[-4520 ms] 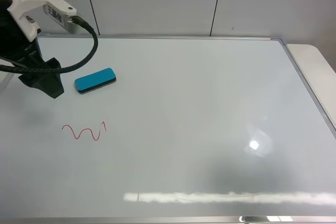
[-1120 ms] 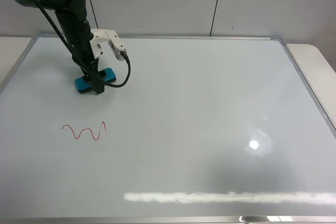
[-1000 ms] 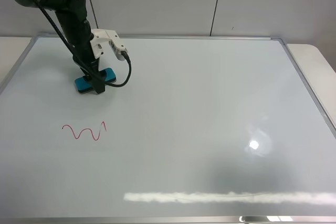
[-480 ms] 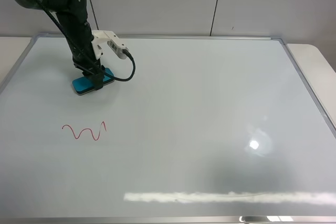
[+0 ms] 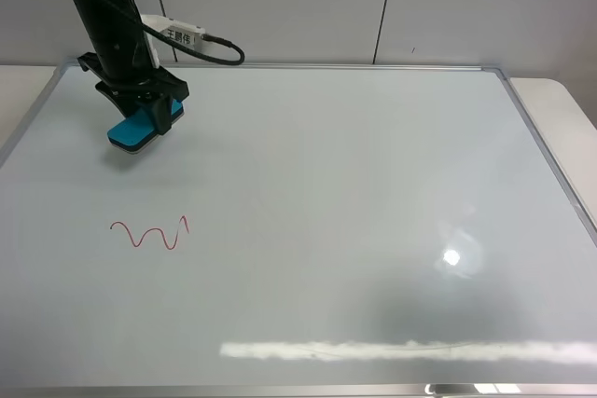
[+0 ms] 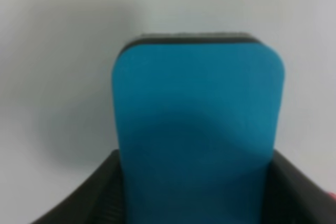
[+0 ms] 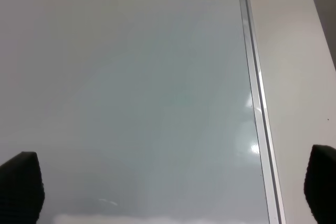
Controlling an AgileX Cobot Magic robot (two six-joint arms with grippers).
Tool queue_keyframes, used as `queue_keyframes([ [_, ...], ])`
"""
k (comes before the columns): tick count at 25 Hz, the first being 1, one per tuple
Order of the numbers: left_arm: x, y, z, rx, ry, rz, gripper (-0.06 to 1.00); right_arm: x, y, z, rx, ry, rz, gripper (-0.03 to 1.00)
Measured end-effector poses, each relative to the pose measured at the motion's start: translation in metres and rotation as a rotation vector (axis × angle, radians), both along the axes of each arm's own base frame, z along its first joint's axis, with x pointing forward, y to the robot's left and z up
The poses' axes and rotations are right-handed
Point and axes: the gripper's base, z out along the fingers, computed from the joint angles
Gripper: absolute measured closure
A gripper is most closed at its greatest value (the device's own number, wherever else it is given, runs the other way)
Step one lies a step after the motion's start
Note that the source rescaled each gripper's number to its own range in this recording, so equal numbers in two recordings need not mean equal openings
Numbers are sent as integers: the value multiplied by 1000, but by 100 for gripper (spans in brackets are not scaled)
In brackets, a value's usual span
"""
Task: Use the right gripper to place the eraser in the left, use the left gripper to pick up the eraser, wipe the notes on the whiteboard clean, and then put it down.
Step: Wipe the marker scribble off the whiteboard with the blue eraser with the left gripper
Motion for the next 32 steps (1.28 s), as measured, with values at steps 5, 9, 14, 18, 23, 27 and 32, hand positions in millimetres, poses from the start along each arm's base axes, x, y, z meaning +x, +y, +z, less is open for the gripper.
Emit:
queue_keyframes([
  [5, -35, 5, 13, -50, -33, 50, 91, 0, 0, 0, 0, 0, 0, -3],
  [9, -72, 13, 20, -71, -52, 98, 91, 0, 0, 0, 0, 0, 0, -3],
  [14, -111, 30, 10, -81, -41, 202, 91, 0, 0, 0, 0, 0, 0, -3],
  [18, -131, 42, -11, -106, -28, 286, 91, 0, 0, 0, 0, 0, 0, -3],
  [23, -145, 46, -36, -125, -45, 328, 91, 0, 0, 0, 0, 0, 0, -3],
  [27, -148, 53, -45, -140, -85, 369, 91, 0, 0, 0, 0, 0, 0, -3],
  [32, -144, 66, -56, -136, -77, 432, 91, 0, 0, 0, 0, 0, 0, -3],
])
